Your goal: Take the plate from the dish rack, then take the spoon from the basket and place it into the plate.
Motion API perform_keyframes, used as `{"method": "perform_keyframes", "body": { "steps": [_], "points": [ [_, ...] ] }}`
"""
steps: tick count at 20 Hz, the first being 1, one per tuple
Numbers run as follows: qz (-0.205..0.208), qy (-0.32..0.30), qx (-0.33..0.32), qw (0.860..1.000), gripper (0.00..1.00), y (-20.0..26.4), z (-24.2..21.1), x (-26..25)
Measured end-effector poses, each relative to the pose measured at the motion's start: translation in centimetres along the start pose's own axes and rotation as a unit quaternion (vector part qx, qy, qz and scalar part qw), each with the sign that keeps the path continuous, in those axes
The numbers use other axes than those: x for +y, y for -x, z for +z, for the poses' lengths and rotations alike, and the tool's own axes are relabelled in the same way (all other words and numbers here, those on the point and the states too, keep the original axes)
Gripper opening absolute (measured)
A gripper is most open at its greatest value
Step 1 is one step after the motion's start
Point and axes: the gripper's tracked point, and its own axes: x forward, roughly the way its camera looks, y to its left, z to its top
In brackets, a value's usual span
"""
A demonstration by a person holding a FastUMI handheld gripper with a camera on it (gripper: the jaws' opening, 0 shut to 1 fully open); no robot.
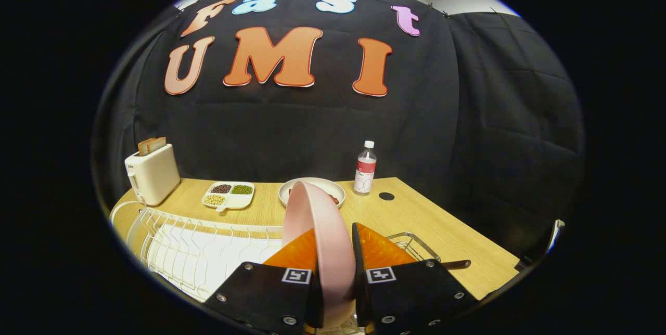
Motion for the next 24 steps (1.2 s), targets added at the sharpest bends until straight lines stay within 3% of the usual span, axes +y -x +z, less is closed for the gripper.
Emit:
{"method": "perform_keyframes", "body": {
  "steps": [13, 24],
  "points": [
    [-0.023, 0.058, -0.038, 0.997, 0.24, 1.3, 3.5, -0.3],
    [0.027, 0.019, -0.059, 0.998, 0.24, 6.9, 4.9, 0.1]
  ]
}}
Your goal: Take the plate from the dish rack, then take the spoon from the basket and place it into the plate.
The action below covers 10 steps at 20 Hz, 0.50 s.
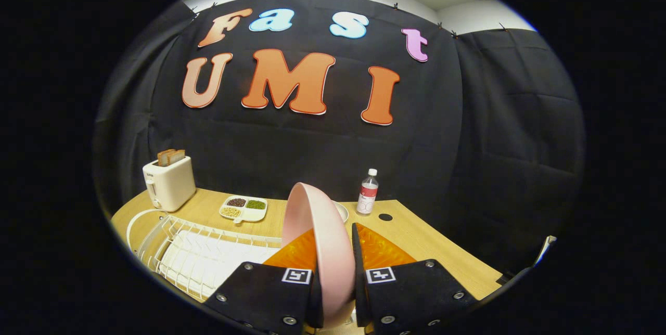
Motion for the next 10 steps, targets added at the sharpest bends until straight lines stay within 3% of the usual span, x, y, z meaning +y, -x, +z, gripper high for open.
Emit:
{"method": "perform_keyframes", "body": {
  "steps": [10],
  "points": [
    [0.066, -0.073, 0.009, 0.995, 0.24, 9.0, -2.8, 1.7]
  ]
}}
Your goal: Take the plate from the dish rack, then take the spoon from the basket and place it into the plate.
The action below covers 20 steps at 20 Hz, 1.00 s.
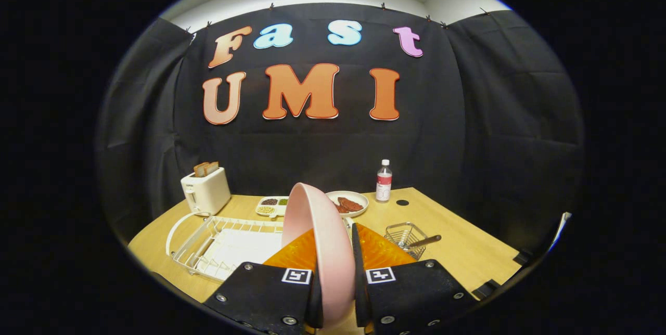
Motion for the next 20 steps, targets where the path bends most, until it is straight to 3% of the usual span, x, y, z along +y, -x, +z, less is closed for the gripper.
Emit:
{"method": "perform_keyframes", "body": {
  "steps": [4, 10, 20],
  "points": [
    [0.005, -0.021, 0.009, 1.0, 0.24, 3.0, -3.0, 0.3],
    [0.023, -0.103, 0.043, 0.993, 0.24, 5.9, -8.3, 0.9],
    [0.037, -0.241, 0.099, 0.965, 0.24, 6.6, -14.9, 2.1]
  ]
}}
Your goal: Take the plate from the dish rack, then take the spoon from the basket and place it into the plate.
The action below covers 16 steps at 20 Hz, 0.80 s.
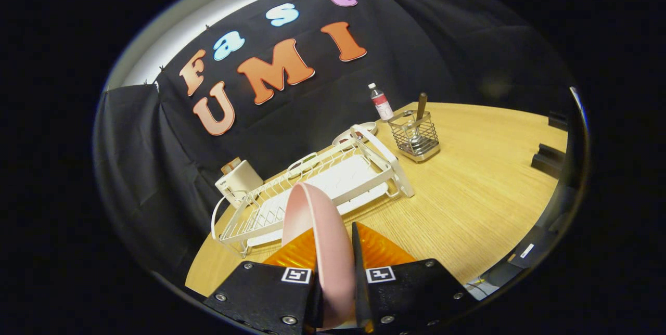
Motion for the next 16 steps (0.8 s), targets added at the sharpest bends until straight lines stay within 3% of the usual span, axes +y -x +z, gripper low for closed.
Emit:
{"method": "perform_keyframes", "body": {
  "steps": [12, 16],
  "points": [
    [0.01, -0.086, 0.059, 0.995, 0.25, -2.5, -3.7, -1.1],
    [-0.019, -0.076, 0.086, 0.993, 0.28, -3.6, -5.3, -2.4]
  ]
}}
